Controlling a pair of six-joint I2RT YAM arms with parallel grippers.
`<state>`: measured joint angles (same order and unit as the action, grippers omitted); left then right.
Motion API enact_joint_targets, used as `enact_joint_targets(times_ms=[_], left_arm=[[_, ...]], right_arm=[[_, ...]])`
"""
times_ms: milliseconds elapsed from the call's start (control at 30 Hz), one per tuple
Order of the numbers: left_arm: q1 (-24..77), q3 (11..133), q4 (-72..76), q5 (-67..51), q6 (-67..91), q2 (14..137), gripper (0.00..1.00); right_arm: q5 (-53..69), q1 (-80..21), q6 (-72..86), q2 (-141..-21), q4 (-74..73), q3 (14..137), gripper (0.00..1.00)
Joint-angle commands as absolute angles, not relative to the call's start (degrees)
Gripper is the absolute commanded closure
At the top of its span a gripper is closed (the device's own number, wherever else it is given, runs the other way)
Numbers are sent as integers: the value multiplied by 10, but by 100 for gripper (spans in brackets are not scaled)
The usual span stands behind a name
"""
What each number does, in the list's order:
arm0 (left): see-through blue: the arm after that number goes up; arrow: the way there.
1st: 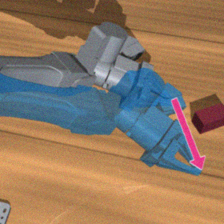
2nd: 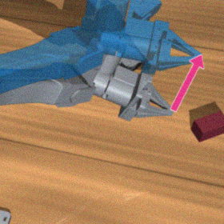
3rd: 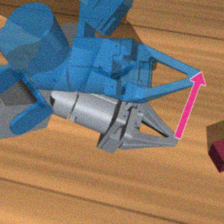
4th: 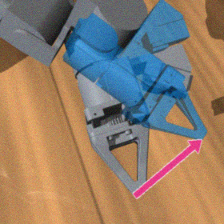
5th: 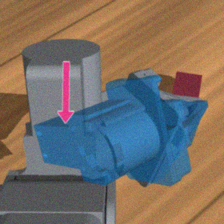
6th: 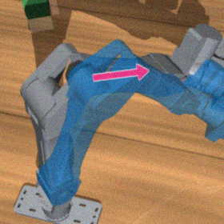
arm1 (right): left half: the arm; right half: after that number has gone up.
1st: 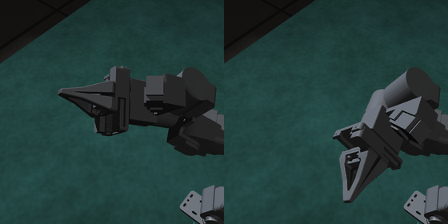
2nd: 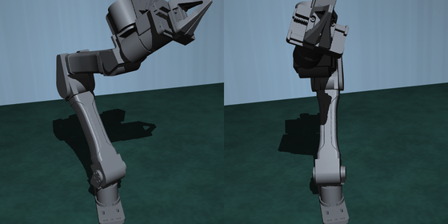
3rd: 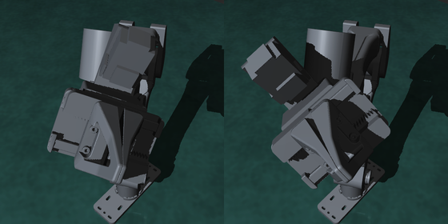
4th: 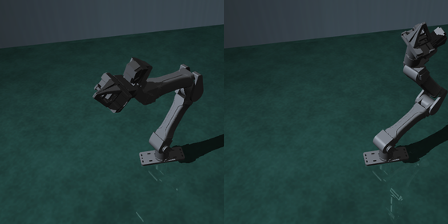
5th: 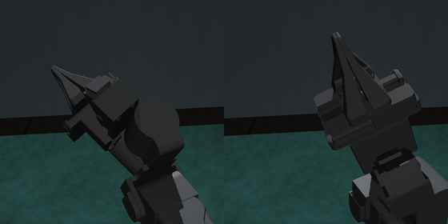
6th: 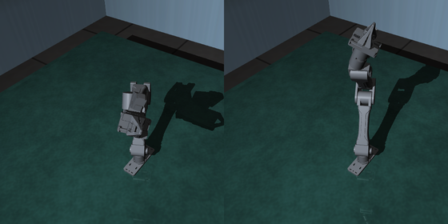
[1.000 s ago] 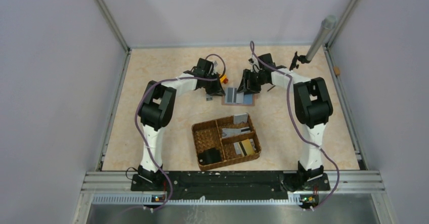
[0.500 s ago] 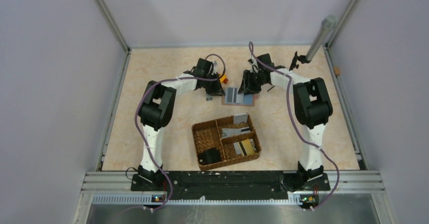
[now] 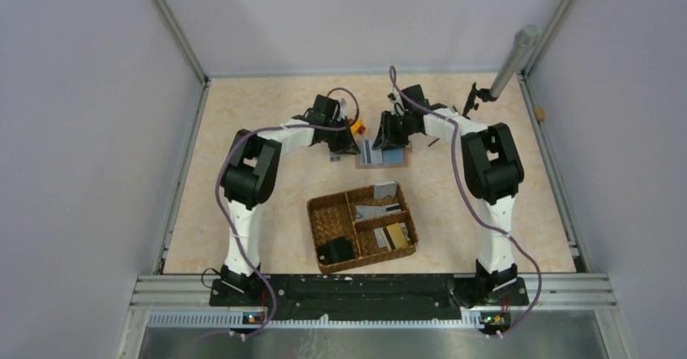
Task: Put the credit cards into the card holder
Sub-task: Insert the credit card into the card holder.
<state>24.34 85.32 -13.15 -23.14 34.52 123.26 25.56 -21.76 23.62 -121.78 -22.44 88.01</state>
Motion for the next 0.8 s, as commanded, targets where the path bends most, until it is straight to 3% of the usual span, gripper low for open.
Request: enact_joint_targets(times_ms=[0, 767], left_arm=[[247, 828, -131, -227, 350, 1220, 90], [252, 809, -89, -217, 383, 1193, 90]], right_arm=[[258, -241, 267, -1223, -202, 908, 65], [195, -266, 410, -1129, -69, 790, 65]])
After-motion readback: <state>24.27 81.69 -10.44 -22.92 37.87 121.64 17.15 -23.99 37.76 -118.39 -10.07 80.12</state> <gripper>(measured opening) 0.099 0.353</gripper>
